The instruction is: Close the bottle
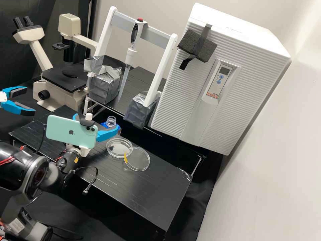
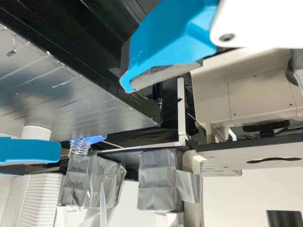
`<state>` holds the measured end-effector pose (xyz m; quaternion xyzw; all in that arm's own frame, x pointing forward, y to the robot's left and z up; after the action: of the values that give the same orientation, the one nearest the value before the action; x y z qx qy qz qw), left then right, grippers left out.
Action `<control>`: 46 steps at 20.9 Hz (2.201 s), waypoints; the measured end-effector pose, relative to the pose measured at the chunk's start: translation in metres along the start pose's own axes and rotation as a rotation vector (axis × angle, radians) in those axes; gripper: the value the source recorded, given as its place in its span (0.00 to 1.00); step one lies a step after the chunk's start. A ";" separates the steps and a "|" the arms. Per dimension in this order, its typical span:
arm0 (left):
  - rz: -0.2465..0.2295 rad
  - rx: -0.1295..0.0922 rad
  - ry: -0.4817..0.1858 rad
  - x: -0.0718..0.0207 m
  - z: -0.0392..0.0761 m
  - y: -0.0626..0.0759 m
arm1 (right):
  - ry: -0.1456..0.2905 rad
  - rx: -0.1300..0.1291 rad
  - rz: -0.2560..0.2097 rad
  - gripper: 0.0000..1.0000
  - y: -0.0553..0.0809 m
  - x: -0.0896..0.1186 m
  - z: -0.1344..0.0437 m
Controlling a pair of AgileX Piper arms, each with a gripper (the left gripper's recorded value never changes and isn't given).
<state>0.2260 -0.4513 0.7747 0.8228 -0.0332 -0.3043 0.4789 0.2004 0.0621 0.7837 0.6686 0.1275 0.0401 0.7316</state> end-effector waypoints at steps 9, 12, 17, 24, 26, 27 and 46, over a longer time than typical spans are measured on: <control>0.000 0.000 0.000 0.0000 0.000 0.000 | 0.067 -0.036 -0.018 1.00 -0.005 -0.005 -0.012; 0.001 0.000 0.002 -0.0002 0.000 0.000 | 0.081 -0.052 -0.031 1.00 -0.008 -0.005 -0.015; 0.001 0.000 0.003 -0.0003 -0.001 0.000 | 0.082 -0.039 -0.056 1.00 -0.014 -0.014 -0.016; -0.004 -0.004 0.003 0.0019 -0.003 -0.001 | 0.116 -0.022 -0.061 1.00 -0.016 -0.028 -0.022; -0.005 -0.004 0.003 0.0033 -0.004 0.000 | 0.118 -0.022 -0.069 1.00 -0.018 -0.029 -0.022; -0.006 -0.005 0.001 0.0034 -0.004 -0.001 | 0.118 -0.022 -0.069 1.00 -0.018 -0.029 -0.022; -0.008 -0.004 -0.006 0.0042 -0.002 -0.001 | 0.047 -0.029 -0.084 0.00 -0.021 -0.029 -0.009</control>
<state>0.2302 -0.4505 0.7725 0.8210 -0.0308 -0.3090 0.4791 0.1676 0.0621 0.7663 0.6506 0.1721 0.0269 0.7392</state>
